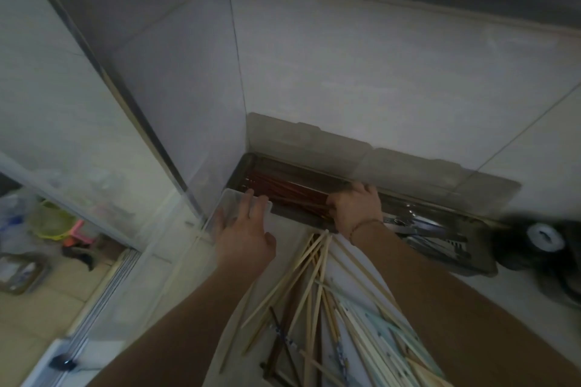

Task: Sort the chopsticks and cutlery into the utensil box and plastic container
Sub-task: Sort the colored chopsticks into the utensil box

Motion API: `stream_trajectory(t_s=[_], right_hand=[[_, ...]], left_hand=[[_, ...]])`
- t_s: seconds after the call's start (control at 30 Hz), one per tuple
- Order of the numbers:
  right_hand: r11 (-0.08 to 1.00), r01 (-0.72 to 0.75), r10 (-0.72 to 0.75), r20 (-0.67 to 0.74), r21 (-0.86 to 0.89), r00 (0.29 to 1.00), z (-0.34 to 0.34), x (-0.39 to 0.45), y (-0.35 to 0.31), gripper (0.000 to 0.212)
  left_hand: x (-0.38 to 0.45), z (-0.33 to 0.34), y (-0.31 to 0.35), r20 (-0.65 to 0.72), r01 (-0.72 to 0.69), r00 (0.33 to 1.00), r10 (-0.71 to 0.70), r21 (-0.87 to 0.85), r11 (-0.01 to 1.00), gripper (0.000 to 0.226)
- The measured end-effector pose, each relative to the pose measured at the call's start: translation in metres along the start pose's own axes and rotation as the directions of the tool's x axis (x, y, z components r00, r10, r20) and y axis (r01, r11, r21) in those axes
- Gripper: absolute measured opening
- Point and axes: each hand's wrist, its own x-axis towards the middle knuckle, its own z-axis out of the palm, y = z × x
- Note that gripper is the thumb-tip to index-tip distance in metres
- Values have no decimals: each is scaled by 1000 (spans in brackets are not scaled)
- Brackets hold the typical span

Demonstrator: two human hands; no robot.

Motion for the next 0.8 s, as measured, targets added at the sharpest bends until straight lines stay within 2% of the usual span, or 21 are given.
stream_trajectory(t_s=[0.07, 0.17, 0.27, 0.33, 0.43, 0.53, 0.57, 0.63, 0.7, 0.8], right_hand=[[999, 31, -30, -75, 16, 997, 5, -1, 6, 20], [984, 86, -38, -286, 157, 958, 3, -7, 15, 22], [971, 7, 101, -439, 237, 893, -4, -35, 32, 22], [934, -54, 228, -476, 352, 849, 1, -74, 49, 21], [846, -117, 383, -441, 520, 812, 25, -159, 65, 16], [804, -136, 428, -404, 580, 809, 52, -244, 55, 21], [798, -156, 441, -387, 582, 810, 61, -266, 50, 22], [793, -225, 464, -323, 566, 825, 79, -298, 39, 8], [783, -258, 469, -264, 567, 843, 94, -313, 28, 14], [831, -234, 429, -314, 504, 847, 106, -318, 14, 13]], left_hand=[[0, 1, 0, -5, 0, 1000, 0, -2, 1000, 70], [0, 1, 1, -8, 4, 1000, -4, -12, 1000, 70], [0, 2, 0, 3, 0, 1000, 0, -5, 1000, 71], [0, 2, 0, 12, 7, 1000, -7, -4, 1000, 72], [0, 3, 1, 17, 16, 1000, -16, -5, 1000, 74], [0, 2, 3, 12, 22, 1000, -23, 13, 1000, 75], [0, 2, 3, 13, 29, 1000, -29, 18, 999, 75], [-1, 3, 3, 11, 28, 1000, -28, 23, 999, 74], [-1, 2, 4, 11, 18, 1000, -18, 10, 1000, 73], [-2, 1, 3, 10, 13, 1000, -13, 6, 1000, 71]])
